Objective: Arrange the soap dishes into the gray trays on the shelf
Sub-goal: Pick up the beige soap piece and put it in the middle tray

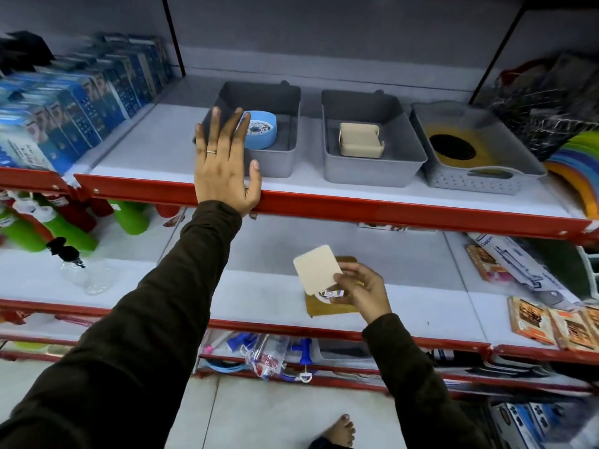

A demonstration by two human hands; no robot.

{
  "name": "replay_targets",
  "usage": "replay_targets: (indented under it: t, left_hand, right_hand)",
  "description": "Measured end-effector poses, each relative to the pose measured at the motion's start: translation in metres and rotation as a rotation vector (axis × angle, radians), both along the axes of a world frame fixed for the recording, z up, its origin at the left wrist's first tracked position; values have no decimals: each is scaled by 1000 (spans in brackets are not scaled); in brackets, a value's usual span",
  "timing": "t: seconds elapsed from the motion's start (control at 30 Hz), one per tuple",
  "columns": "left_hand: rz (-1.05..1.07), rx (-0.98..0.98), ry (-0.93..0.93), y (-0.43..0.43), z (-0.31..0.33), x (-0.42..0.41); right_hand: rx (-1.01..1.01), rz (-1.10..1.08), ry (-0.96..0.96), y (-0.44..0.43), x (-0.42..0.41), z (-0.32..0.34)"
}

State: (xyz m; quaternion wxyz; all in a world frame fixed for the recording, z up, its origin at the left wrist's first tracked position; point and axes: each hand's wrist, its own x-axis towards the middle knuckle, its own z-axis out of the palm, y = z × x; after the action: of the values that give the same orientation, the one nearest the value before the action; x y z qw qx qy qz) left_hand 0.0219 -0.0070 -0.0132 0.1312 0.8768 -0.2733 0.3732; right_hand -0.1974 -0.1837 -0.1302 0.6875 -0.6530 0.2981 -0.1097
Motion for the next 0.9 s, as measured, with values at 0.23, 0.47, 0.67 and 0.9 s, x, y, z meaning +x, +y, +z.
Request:
replay_targets:
  t: [0.23, 0.47, 0.67, 0.9]
  left_hand:
    - [-29, -10, 76, 3, 1, -6]
    - [-27, -15, 109, 3, 2, -6]
    - [-29, -12, 115, 3, 0, -1]
    - [-37, -23, 118, 2, 0, 2]
  right_hand:
    - [9, 4, -390, 2, -9, 131]
    - [-50, 6, -439, -10, 0, 168]
    - [-205, -137, -380, -62, 32, 191]
    - [-383, -272, -37, -130, 149, 204]
